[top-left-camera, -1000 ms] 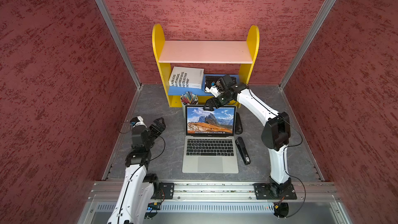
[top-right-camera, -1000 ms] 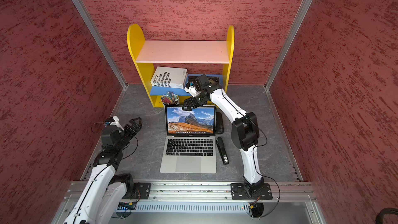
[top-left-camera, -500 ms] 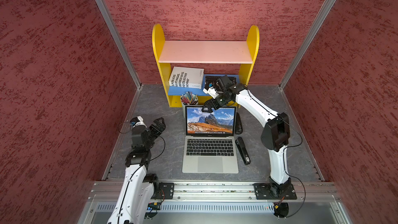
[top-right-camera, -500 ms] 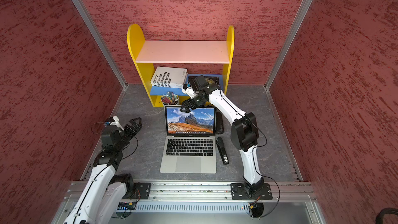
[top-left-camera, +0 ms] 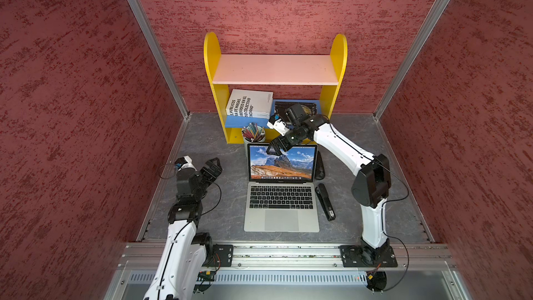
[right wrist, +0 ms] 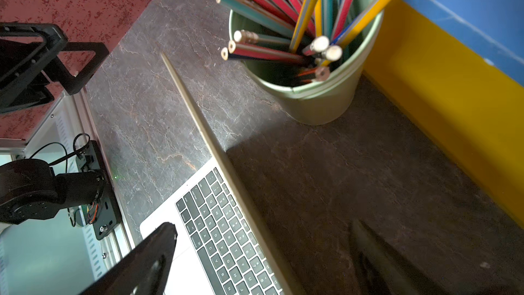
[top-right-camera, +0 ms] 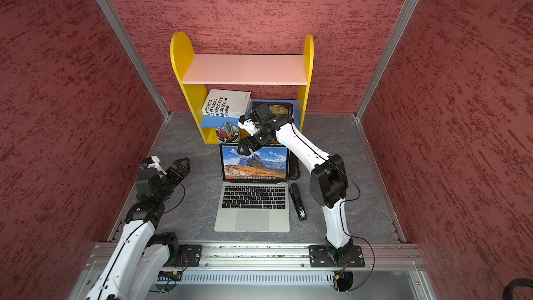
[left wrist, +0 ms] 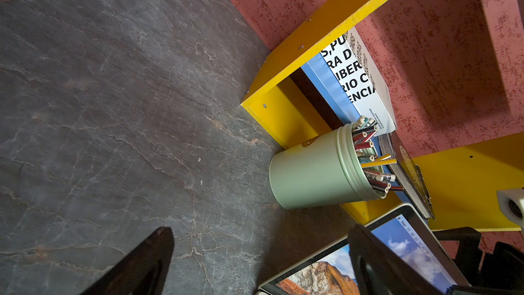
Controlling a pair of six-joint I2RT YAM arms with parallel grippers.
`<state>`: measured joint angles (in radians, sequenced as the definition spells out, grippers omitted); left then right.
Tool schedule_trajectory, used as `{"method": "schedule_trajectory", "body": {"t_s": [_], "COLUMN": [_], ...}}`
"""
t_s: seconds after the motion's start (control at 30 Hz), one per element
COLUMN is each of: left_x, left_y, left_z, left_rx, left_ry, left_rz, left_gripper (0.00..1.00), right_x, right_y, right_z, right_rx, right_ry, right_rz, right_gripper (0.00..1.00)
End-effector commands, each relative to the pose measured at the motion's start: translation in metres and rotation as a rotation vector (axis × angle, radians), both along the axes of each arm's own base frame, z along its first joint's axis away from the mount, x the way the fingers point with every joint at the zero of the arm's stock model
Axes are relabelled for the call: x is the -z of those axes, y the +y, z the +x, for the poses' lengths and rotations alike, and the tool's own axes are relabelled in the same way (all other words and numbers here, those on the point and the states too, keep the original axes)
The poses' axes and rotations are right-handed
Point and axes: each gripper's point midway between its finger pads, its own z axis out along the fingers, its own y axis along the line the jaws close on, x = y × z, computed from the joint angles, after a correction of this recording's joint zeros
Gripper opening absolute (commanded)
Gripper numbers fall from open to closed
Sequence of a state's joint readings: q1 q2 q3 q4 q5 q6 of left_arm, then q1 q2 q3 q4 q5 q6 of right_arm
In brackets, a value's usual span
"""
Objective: Close the laptop lid and set it aside
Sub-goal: Close the lid of the laptop.
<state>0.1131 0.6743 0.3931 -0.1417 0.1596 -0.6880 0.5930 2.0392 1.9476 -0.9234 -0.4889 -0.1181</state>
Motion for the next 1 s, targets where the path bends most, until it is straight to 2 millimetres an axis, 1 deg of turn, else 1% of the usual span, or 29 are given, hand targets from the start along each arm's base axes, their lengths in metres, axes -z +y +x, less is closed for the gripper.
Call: {"method": "schedule_trajectory", "body": {"t_s": [0.0,0.63,0.97], "left_x": [0.003,0.003,0.002], "left_y": [0.0,0.0,-0.001], "left_z": [0.0,0.001,0.001], "left_rx": [0.008,0.009,0.013], "left_ry": [0.002,0.002,0.001], "left_rz": [0.004,0.005,0.002], "left_gripper": [1.0,1.0,1.0], "right_x": [-0.001,0.005,0.008], "right_y": [0.002,0.0,0.004], "right_z": [-0.023,-0.045,-0.059], "right_rx": [-0.026,-0.046,-0.066], "right_ry": [0.034,0.025,0.017], "right_rz": [-0.016,-0.058,-0.067], "right_gripper": [0.98,0.98,0.98]}}
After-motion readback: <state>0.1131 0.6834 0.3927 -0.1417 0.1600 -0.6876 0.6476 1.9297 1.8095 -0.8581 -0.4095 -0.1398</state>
